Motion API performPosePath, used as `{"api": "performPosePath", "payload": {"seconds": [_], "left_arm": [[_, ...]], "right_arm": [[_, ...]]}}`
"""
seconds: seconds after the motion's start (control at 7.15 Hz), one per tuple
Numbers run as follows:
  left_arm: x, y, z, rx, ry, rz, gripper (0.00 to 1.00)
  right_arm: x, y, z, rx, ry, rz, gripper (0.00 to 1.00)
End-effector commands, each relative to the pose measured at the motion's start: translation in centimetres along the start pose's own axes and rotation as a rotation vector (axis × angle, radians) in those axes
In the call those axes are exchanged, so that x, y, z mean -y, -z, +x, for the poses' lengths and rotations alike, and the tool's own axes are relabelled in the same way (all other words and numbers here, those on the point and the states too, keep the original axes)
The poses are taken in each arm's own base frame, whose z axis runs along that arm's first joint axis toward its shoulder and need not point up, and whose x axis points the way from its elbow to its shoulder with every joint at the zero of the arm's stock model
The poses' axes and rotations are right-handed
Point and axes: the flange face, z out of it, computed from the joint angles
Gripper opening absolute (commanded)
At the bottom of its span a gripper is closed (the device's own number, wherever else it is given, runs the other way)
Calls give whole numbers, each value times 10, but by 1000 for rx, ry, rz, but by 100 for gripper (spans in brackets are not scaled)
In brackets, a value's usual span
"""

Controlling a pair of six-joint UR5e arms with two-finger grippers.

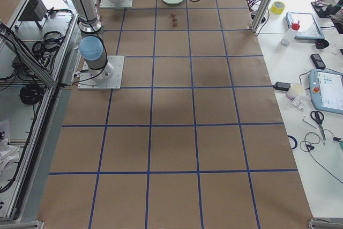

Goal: Collect all strawberries into plate
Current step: 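Lower the left gripper and grasp the strawberry nearest the plate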

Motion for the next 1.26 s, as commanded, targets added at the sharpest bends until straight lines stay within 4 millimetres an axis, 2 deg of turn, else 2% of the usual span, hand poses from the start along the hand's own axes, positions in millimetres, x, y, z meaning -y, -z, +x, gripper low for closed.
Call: {"api": "performPosePath", "payload": {"seconds": [0.0,0.14,0.28,0.42,0.56,0.7,1.12], "left_arm": [[1,-45,30,3,-56,23,100],[4,-75,34,-1,-63,47,100],[-2,-105,34,-1,-67,32,100],[-3,-129,35,-1,-72,35,100],[1,-142,37,-9,-75,31,100],[4,-152,40,-29,-79,12,94],[20,-182,59,-47,-122,42,92]], "right_arm": [[0,14,45,-14,46,-27,100],[-1,23,70,-19,20,-29,100],[-8,22,74,-14,9,-58,100],[-23,13,75,-12,4,-69,98],[-32,15,77,-18,-1,-40,100],[-31,18,75,-16,2,-17,100],[-27,13,73,-3,4,15,100]]}}
